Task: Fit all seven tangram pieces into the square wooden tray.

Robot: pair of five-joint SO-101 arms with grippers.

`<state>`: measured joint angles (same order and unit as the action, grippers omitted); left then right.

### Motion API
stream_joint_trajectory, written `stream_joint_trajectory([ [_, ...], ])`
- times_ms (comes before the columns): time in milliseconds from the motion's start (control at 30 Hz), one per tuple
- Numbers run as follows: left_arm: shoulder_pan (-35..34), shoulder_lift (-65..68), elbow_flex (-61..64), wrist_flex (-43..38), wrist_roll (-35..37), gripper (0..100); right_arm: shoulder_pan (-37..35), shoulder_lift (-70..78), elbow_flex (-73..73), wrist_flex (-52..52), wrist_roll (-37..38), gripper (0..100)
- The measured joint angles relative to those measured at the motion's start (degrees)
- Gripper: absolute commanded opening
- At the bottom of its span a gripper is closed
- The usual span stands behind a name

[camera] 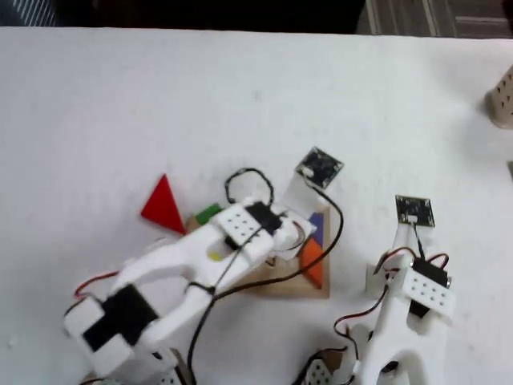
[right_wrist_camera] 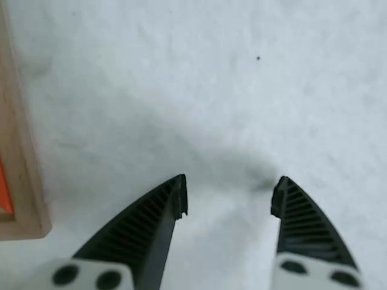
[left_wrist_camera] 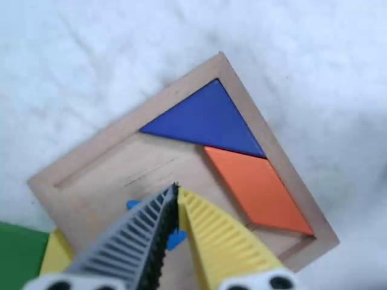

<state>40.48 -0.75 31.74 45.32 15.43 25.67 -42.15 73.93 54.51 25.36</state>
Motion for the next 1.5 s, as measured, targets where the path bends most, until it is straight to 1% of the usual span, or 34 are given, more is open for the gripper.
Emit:
stream_joint_trajectory([
  [100, -3.08, -4.22, 3.08, 0.00, 0.00, 2, 0.00, 0.00, 0.00, 0.00, 0.00, 22.6],
  [200, -6.15, -5.19, 5.98, 0.00, 0.18, 2, 0.00, 0.00, 0.00, 0.00, 0.00, 22.6],
  [367, -6.95, -2.90, 7.21, 1.14, 0.09, 2, 0.00, 0.00, 0.00, 0.00, 0.00, 22.6],
  [533, -4.31, 4.40, 5.36, 2.29, 0.00, 2, 0.00, 0.00, 0.00, 0.00, 0.00, 22.6],
  [700, -3.87, 8.88, 0.26, 2.73, 0.26, 2, 0.00, 0.00, 0.00, 0.00, 0.00, 22.6],
  [800, -3.60, 9.67, -1.05, 2.55, 0.26, 2, 0.00, 0.00, 0.00, 0.00, 0.00, 22.6],
  [967, -2.90, 9.85, -1.41, -0.70, 0.26, 2, 0.00, 0.00, 0.00, 0.00, 0.00, 22.6],
  [1067, -2.90, 9.93, -1.41, -1.23, 0.26, 2, 0.00, 0.00, 0.00, 0.00, 0.00, 22.6],
  [1233, -0.35, 9.93, -1.41, -1.41, 0.18, 2, 0.00, 0.00, 0.00, 0.00, 0.00, 22.6],
  [1367, 1.58, 9.93, -1.41, -5.01, 0.09, 2, 0.00, 0.00, 0.00, 0.00, 0.00, 22.6],
  [1500, 1.41, 9.93, -1.41, -6.24, 0.18, 2, 0.00, 0.00, 0.00, 0.00, 0.00, 22.6],
])
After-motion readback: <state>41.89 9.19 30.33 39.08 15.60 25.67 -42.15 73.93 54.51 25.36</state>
